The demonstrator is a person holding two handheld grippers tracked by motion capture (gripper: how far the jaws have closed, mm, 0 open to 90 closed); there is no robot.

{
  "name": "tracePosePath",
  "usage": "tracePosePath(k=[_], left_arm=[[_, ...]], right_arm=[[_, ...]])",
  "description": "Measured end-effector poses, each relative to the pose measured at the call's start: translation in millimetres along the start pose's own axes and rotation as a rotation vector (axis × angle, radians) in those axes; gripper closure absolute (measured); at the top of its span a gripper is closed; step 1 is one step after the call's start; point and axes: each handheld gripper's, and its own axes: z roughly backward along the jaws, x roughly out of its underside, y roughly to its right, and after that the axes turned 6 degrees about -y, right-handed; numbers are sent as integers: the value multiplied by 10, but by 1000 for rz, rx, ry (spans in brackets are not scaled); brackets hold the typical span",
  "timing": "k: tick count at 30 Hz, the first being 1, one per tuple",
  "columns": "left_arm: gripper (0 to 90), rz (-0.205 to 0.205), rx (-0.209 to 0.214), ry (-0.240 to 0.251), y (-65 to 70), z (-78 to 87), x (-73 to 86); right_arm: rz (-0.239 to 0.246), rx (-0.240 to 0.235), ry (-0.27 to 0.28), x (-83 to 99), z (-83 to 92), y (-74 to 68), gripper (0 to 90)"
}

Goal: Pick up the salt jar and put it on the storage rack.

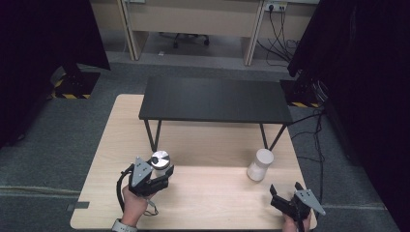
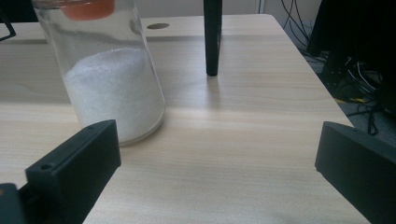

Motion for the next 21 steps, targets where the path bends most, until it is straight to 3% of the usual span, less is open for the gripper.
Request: tracePosePath(k=[21], left_arm=[[309,22,-87,38,1,147,-586]], right_arm=[[-15,-12,14,23,10,26,3]])
